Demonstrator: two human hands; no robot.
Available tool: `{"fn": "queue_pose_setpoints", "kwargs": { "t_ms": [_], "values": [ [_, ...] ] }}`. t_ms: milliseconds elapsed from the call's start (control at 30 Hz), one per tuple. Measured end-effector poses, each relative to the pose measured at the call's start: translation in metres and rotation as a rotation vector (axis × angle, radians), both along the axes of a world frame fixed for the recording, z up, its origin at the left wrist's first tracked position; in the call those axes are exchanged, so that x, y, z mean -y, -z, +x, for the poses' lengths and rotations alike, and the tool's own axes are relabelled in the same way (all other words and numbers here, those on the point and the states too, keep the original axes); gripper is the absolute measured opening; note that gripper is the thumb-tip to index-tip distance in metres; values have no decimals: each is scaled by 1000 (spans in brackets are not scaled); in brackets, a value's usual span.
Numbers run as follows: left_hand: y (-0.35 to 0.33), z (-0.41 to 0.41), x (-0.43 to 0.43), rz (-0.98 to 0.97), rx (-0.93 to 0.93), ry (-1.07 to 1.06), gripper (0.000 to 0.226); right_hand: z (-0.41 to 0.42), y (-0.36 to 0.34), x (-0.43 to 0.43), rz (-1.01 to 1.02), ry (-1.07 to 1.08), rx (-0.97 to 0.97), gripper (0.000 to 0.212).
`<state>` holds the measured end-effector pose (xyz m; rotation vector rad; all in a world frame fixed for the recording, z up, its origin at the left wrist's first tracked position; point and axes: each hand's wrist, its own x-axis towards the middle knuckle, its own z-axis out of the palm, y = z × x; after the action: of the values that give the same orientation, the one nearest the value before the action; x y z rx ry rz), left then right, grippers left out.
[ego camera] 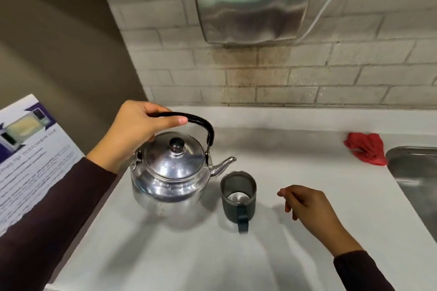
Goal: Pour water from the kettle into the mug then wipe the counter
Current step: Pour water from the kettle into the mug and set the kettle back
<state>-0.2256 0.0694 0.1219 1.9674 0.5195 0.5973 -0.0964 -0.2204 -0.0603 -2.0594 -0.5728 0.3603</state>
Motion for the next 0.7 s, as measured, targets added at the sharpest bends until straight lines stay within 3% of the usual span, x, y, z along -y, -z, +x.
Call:
{"fn": "queue_pose_setpoints", "kwargs": {
  "t_ms": [233,433,700],
  "values": [
    [20,-19,-1,107,-111,3,14,-14,5,-10,-61,-45,16,21],
    [26,-21,-1,186,-201,-4,29,-18,5,-13,-86,-51,38,21],
    [22,-18,-1,310,-257,18,19,-22,5,-12,-104,-44,48,21]
  ]
}}
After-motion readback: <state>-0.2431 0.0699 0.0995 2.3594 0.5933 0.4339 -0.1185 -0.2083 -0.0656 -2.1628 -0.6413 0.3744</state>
